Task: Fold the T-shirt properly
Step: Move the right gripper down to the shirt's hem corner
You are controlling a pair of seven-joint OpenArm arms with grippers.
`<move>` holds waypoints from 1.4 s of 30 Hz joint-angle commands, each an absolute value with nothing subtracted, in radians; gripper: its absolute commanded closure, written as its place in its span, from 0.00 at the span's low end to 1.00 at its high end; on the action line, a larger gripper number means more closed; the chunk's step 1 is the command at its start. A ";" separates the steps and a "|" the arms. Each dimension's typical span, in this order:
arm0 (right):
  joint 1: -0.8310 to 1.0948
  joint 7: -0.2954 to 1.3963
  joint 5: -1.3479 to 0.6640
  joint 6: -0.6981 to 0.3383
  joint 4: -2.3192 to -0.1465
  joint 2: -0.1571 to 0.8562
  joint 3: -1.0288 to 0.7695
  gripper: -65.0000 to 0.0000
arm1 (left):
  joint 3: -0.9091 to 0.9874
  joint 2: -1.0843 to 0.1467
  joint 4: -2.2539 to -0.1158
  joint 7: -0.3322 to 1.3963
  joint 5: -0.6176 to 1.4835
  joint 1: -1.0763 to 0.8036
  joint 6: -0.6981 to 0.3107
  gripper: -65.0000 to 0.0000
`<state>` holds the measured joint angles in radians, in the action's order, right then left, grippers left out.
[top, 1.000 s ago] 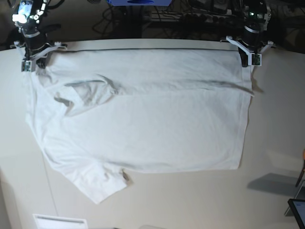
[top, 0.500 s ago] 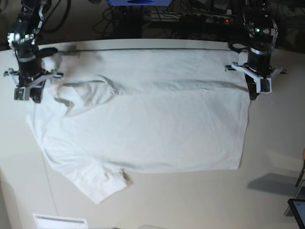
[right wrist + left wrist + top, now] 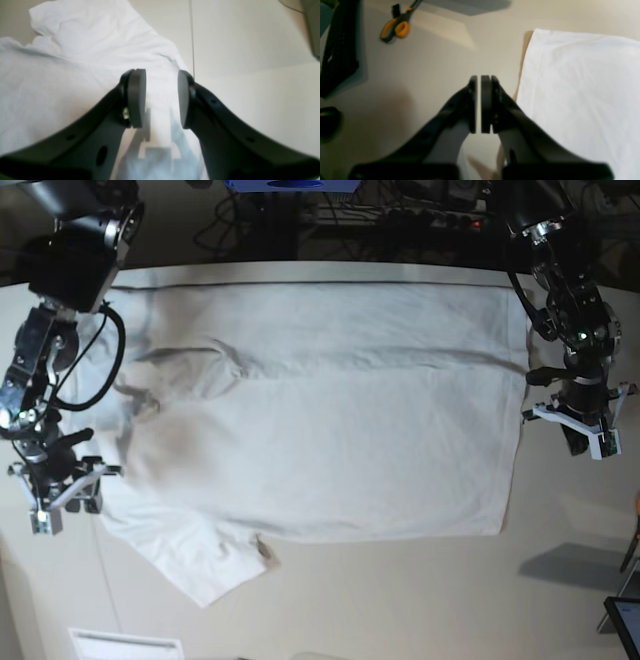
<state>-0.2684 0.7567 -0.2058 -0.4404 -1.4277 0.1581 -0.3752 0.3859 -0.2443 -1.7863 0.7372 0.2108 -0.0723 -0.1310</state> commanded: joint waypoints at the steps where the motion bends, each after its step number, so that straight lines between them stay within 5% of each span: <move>1: -0.323 0.734 -0.213 -0.438 -1.388 0.191 -0.378 0.66 | 0.390 -0.262 -1.791 0.716 0.213 -0.051 -0.125 0.95; 9: -0.533 0.633 -0.213 -0.441 -0.975 0.275 -0.374 0.32 | 0.392 -0.262 -1.771 0.714 0.205 -0.048 -0.125 0.95; 22: -0.763 0.429 -0.206 -0.535 -0.440 0.374 -0.371 0.31 | 0.392 -0.262 -1.771 0.714 0.203 -0.051 -0.125 0.95; 42: -0.746 0.367 -0.048 -0.535 -0.389 0.297 -0.372 0.31 | 0.392 -0.263 -1.776 0.714 0.203 -0.056 -0.125 0.95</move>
<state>-0.7174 0.3733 -0.0448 -0.5278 -0.3756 0.2817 -0.3702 0.3874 -0.2459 -1.7576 0.7403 0.2062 -0.0673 -0.1314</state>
